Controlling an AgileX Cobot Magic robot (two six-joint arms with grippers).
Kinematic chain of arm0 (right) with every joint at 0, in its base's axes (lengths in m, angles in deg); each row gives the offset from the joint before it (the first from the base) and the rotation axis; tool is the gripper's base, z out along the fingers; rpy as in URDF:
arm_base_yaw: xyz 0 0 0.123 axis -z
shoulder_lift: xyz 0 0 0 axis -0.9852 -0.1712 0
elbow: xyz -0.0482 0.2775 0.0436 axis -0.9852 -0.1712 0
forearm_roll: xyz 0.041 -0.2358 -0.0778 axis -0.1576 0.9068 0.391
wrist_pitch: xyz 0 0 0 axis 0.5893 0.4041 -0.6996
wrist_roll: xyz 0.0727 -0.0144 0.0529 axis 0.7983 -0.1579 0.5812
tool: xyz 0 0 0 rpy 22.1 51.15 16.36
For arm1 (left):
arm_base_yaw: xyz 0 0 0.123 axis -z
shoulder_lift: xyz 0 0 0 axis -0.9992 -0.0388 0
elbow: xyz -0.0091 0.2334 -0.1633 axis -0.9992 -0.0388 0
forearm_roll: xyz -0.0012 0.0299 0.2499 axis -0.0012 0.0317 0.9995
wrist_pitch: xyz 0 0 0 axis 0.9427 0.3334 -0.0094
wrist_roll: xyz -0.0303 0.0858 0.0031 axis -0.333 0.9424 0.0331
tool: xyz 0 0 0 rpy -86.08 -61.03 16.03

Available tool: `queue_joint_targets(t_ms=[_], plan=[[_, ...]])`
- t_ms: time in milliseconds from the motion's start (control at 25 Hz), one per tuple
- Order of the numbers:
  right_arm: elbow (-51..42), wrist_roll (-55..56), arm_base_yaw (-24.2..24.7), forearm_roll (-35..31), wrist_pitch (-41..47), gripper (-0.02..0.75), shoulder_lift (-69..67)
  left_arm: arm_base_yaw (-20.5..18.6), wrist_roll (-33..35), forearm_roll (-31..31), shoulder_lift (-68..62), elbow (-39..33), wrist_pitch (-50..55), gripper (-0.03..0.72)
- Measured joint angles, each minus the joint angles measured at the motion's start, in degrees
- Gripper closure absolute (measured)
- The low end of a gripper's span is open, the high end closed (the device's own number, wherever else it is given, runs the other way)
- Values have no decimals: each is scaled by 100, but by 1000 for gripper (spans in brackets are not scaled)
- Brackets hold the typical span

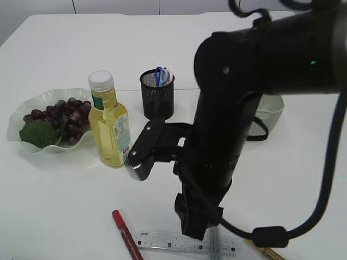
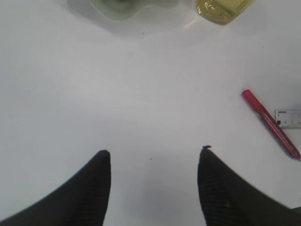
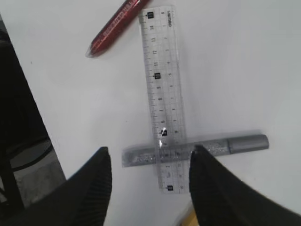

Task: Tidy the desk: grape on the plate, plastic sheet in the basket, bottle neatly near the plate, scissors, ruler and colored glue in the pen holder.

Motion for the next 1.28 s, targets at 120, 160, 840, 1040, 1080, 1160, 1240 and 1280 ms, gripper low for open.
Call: queue_joint_targets(t_ms=[120, 160, 840, 1040, 1080, 1160, 1240, 1280], plan=[[0, 282, -286, 293, -197, 340, -302, 0, 0, 3, 0, 0, -58, 255], [0, 375, -349, 447, -240, 339, -403, 0, 0, 3, 0, 0, -65, 255], [0, 629, -446, 751, -751, 288, -1179, 0, 0, 3, 0, 0, -157, 255], [0, 629, -446, 730, -819, 277, -1338, 0, 0, 3, 0, 0, -177, 255], [0, 629, -446, 722, -818, 277, -1359, 0, 0, 3, 0, 0, -184, 255], [0, 629, -446, 722, -829, 277, -1379, 0, 0, 3, 0, 0, -184, 255], [0, 629, -446, 722, -867, 277, -1413, 0, 0, 3, 0, 0, -184, 255], [0, 629, -446, 722, -896, 277, -1413, 0, 0, 3, 0, 0, -184, 255]])
